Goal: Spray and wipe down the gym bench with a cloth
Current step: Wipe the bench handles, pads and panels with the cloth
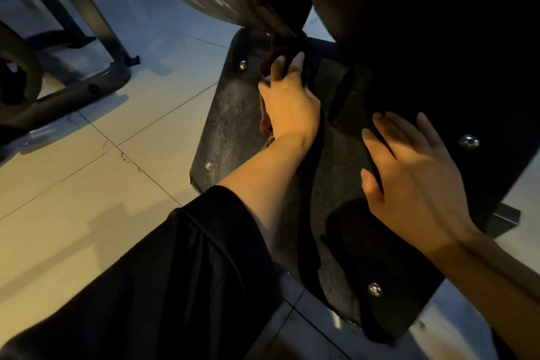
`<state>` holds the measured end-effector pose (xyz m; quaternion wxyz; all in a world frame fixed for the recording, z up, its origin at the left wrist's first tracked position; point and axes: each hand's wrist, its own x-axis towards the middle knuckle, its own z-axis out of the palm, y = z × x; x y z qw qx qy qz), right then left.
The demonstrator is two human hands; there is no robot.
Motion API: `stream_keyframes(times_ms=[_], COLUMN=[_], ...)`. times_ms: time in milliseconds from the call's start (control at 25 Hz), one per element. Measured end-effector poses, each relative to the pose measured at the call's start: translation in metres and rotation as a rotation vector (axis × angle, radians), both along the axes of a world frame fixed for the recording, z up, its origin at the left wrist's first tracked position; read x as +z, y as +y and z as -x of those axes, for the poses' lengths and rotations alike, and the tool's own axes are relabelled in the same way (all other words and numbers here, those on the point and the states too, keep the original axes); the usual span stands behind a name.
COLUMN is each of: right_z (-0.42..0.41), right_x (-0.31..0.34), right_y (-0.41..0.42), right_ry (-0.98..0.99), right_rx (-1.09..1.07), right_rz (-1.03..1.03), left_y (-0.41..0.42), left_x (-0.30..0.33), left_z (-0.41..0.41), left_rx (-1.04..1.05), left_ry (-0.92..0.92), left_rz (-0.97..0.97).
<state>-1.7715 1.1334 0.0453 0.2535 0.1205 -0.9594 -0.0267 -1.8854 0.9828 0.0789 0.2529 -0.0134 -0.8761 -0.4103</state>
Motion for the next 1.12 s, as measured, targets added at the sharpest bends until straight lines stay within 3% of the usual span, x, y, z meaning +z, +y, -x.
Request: stream_keyframes(times_ms=[400,680,760,920,960,1120], right_z=[-0.059,-0.070,-0.066,-0.058,-0.057,-0.049], right_x=[-0.006,-0.014,-0.012,-0.010,-0.011,-0.012], right_y=[0.047,0.055,0.045,0.029,0.026,0.008], right_ry=[0.098,0.160,0.100,0.030,0.026,0.017], right_rx=[-0.083,-0.099,-0.146,-0.181,-0.176,-0.182], right_rz=[0.051,0.251,0.203,0.157,0.158,0.237], left_y=[0.070,0.102,0.077,0.036,0.042,0.062], left_x=[-0.009,-0.009,-0.020,-0.040,-0.038,-0.036], left_z=[-0.075,-0.117,-0.108,-0.099,-0.103,-0.113], left_rx=[-0.212,-0.539,-0.462,-0.033,-0.011,-0.445], left_ry=[0.076,0.174,0.171,-0.081,-0.080,0.193], left_rz=[0.035,0.279,0.324,0.099,0.112,0.344])
